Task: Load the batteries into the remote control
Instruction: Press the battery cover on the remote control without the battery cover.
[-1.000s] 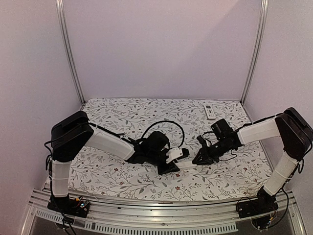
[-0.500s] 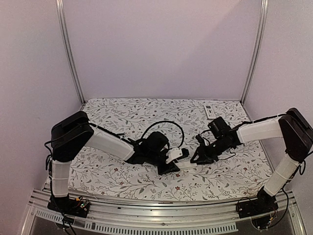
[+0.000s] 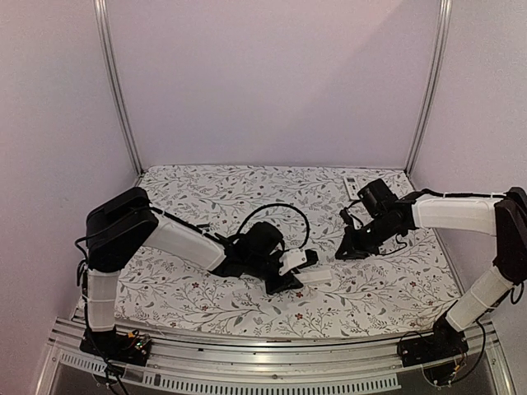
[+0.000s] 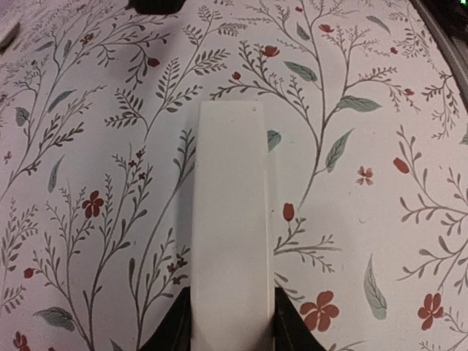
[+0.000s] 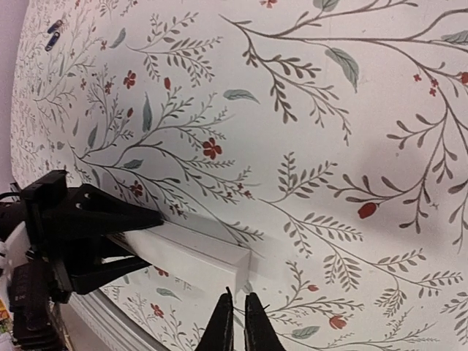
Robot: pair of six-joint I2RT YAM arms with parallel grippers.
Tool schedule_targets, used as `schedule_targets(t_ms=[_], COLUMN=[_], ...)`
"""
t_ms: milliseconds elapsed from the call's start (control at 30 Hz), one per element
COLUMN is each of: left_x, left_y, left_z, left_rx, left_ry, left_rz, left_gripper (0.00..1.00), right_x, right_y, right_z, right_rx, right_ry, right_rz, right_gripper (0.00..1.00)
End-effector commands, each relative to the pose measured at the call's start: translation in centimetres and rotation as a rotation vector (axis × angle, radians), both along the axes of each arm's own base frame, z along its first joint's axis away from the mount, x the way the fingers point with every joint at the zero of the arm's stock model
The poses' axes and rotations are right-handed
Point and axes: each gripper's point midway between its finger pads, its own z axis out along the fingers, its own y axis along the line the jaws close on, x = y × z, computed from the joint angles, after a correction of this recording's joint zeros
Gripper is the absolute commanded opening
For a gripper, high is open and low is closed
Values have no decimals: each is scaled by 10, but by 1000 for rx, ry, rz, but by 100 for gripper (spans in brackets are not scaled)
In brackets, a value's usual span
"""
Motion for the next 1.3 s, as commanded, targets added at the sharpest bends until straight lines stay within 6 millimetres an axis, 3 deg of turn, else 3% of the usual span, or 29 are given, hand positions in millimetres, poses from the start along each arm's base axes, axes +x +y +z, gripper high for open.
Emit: schedule_targets(t_ms=[0, 100, 267, 367, 533, 633, 767, 933, 1000, 1167, 1267], left_x=[-13, -12, -11, -12, -9, -7, -8, -9, -10, -12, -11], left_y=[20, 21, 21, 20, 19, 17, 18, 22, 26, 32, 32], left_z=[-30, -29, -29, -30, -32, -31, -31, -34, -34, -33, -26], left_rx=[94, 95, 93, 94, 97, 95, 94, 105, 111, 132, 124], left_ry=[58, 53, 51, 53, 50, 45, 46, 46, 45, 40, 33], left_rz=[1, 3, 7, 5, 13, 14, 15, 14, 11, -8, -10], left_gripper=[22, 22, 22, 22, 20, 18, 18, 21, 22, 31, 44], right_x=[-4, -4, -14, -17, -22, -22, -12, -10, -12, -16, -15], right_y=[-38, -45, -39, -14, 52, 66, 50, 2, -8, -7, -3], right_z=[-28, -31, -51, -51, -48, -45, -27, -38, -40, -43, -40], right_rx=[-233, -336, -361, -324, -239, -200, -235, -294, -306, -294, -276], right_ry=[12, -20, 9, -2, 5, 22, -35, -11, -15, -7, -13], right_rz=[-79, -86, -79, -48, 69, 98, 51, -12, -18, 5, 9], right_gripper=[3, 0, 0, 0, 0, 0, 0, 0, 0, 0, 0])
